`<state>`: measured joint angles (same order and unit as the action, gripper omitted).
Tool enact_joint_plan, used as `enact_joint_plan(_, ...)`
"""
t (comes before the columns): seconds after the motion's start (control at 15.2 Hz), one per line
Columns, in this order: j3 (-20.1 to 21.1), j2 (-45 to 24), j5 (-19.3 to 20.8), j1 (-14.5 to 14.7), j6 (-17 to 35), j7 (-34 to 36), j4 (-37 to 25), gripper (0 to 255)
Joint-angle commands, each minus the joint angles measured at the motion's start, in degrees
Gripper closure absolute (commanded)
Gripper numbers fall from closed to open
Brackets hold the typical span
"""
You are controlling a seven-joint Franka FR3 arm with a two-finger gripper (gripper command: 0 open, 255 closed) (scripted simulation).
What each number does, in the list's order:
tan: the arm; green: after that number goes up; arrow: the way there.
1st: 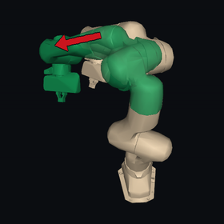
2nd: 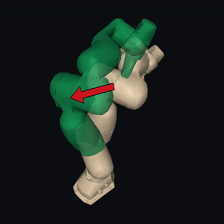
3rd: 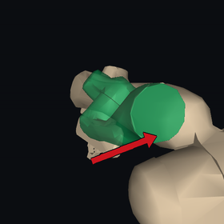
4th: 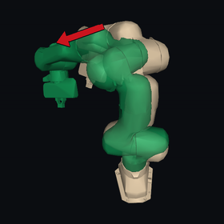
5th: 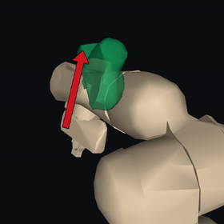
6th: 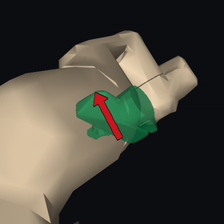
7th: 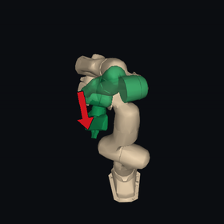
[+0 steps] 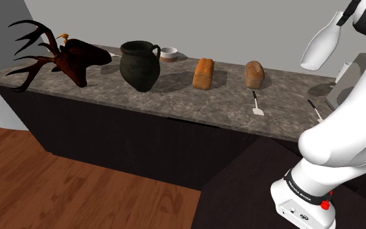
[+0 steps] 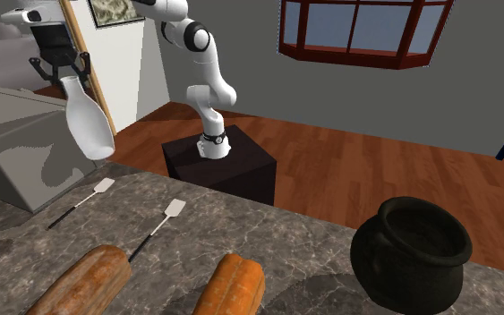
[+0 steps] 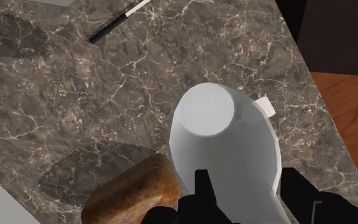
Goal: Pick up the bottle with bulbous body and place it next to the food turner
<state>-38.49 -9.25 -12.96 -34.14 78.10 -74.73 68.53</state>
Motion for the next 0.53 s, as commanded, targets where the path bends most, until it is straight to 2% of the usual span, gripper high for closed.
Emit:
enact_joint_plan(0.0, 0.17, 1.32, 0.98, 0.80, 2.25, 0.17, 3.21, 255)
enact_joint_plan(0.46, 0.87, 4.98, 3.54, 2.63, 9.17, 0.86, 12.89, 255)
